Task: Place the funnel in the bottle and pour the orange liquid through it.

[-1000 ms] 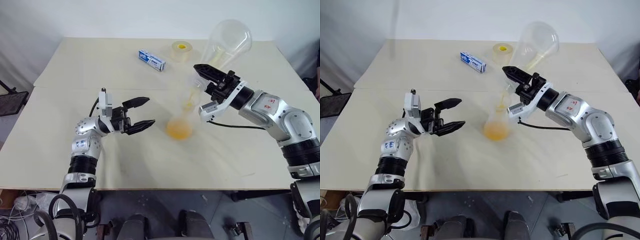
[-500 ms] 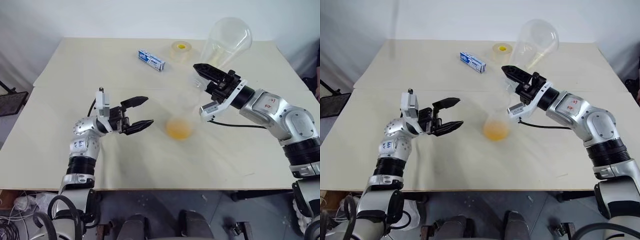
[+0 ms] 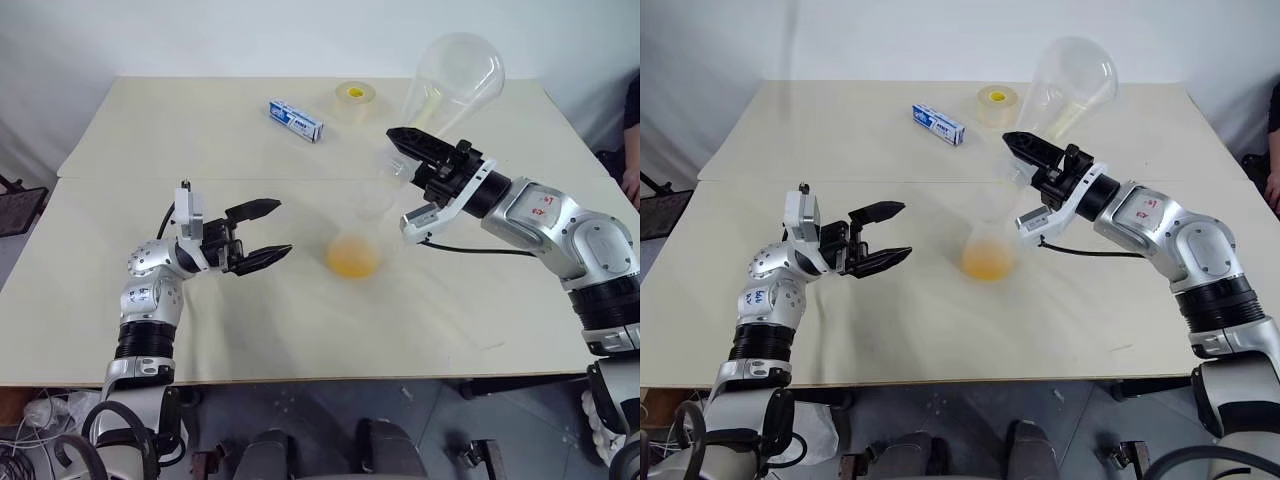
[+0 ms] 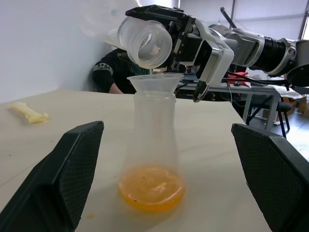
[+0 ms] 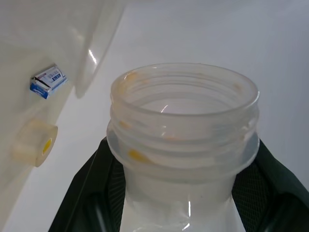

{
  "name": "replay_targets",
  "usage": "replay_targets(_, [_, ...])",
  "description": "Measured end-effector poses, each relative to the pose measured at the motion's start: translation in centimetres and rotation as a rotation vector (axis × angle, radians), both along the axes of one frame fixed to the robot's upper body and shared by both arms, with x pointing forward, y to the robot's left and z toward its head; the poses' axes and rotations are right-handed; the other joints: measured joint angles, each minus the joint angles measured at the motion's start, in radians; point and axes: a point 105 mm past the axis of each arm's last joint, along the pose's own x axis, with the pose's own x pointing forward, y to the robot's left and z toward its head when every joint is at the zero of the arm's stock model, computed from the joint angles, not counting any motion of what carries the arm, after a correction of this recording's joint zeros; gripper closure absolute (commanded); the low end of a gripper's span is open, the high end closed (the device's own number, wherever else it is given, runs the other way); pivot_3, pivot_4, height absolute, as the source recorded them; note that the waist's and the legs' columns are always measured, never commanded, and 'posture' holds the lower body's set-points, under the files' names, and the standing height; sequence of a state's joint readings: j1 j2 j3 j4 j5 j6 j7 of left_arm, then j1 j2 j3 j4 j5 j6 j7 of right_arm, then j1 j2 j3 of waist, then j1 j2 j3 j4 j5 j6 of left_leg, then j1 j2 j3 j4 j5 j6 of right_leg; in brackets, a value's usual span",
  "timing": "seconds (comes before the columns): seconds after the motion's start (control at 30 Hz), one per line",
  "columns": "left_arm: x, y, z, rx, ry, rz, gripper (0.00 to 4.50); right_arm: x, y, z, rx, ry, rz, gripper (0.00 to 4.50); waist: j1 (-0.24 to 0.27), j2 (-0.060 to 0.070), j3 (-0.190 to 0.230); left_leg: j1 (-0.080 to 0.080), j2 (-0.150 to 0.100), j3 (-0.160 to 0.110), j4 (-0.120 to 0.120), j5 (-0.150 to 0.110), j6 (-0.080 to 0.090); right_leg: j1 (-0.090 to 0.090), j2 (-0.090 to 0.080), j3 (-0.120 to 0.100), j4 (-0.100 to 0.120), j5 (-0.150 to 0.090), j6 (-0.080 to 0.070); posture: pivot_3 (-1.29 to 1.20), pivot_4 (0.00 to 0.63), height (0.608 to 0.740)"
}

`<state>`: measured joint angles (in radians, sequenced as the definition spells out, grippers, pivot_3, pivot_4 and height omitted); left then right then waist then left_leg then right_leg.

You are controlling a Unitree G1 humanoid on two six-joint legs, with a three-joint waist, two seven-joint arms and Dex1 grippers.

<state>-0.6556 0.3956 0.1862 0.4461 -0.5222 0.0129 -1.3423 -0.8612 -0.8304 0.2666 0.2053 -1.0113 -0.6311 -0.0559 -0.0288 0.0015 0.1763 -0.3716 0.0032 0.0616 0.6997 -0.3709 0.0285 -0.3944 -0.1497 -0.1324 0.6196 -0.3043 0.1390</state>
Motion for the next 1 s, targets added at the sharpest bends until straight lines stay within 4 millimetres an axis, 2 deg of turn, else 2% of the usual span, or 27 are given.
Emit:
replay_targets(0.17, [0.1, -0.1, 0.0, -0.001, 0.005, 0.007, 0.0, -0.1, 0.6, 0.1, 0.08, 0.052, 0.031, 2.03, 0.0, 0.0, 0.0, 0.0, 0.0, 0.0, 0.0, 0.0, 0.0, 0.0, 0.0, 0.0, 0.0, 0.0, 0.0, 0.0, 0.15, 0.74])
replay_targets(0.43, [1.4, -1.0, 0.0, -0.013, 0.039, 0.063, 0.0, 0.4, -0.2, 0.5, 0.545, 0.365, 0.044, 2.03, 0.001, 0.0, 0.0, 0.0, -0.001, -0.003, 0.0, 0.0, 0.0, 0.0, 0.0, -0.001, 0.0, 0.0, 0.0, 0.0, 0.15, 0.74])
replay_targets(0.5, [2.0, -1.3, -0.4, 0.006, 0.073, 0.1, 0.0, 0.7, -1.2, 1.1, 0.74, 0.477, 0.039, 2.03, 0.001, 0.0, 0.0, 0.0, -0.002, -0.006, 0.0, 0.0, 0.0, 0.0, 0.0, -0.001, 0.001, 0.0, 0.0, 0.0, 0.15, 0.74])
replay_targets(0.67, [2.1, -1.5, -0.8, 0.024, 0.095, 0.099, 0.0, 1.3, -3.8, 0.4, 1.102, 0.765, 0.039, 2.03, 0.002, 0.0, 0.0, 0.0, -0.004, -0.008, 0.001, 0.0, 0.0, 0.001, 0.0, -0.001, 0.002, 0.0, 0.0, 0.0, 0.15, 0.74])
replay_targets(0.73, [1.9, -1.5, -0.7, 0.025, 0.095, 0.085, 0.0, 1.7, -5.8, 0.1, 1.311, 0.88, 0.05, 2.03, 0.003, 0.0, 0.0, 0.0, -0.005, -0.009, 0.001, 0.0, 0.0, 0.001, 0.0, -0.001, 0.002, 0.0, 0.0, 0.0, 0.15, 0.74])
replay_targets(0.8, [1.8, -1.4, -0.7, 0.027, 0.095, 0.075, 0.0, 1.9, -7.3, -0.2, 1.431, 0.935, 0.051, 2.03, 0.003, 0.0, 0.0, 0.0, -0.005, -0.009, 0.001, 0.0, 0.0, 0.001, 0.0, -0.001, 0.002, 0.0, 0.0, 0.0, 0.15, 0.74])
replay_targets(0.83, [1.8, -1.4, -0.7, 0.028, 0.099, 0.068, 0.0, 1.9, -8.4, -0.7, 1.519, 0.974, 0.051, 2.03, 0.003, 0.0, 0.0, 0.0, -0.005, -0.009, 0.0, 0.0, 0.0, 0.001, 0.0, -0.001, 0.002, 0.0, 0.0, 0.0, 0.15, 0.74])
replay_targets(1.0, [1.6, -1.1, -0.9, 0.045, 0.129, 0.049, 0.0, 1.6, -12.3, -3.3, 1.745, 1.018, 0.009, 2.03, 0.002, 0.0, 0.0, 0.0, -0.005, -0.008, 0.0, 0.0, 0.0, 0.001, 0.0, -0.001, 0.002, 0.0, 0.0, 0.0, 0.15, 0.74])
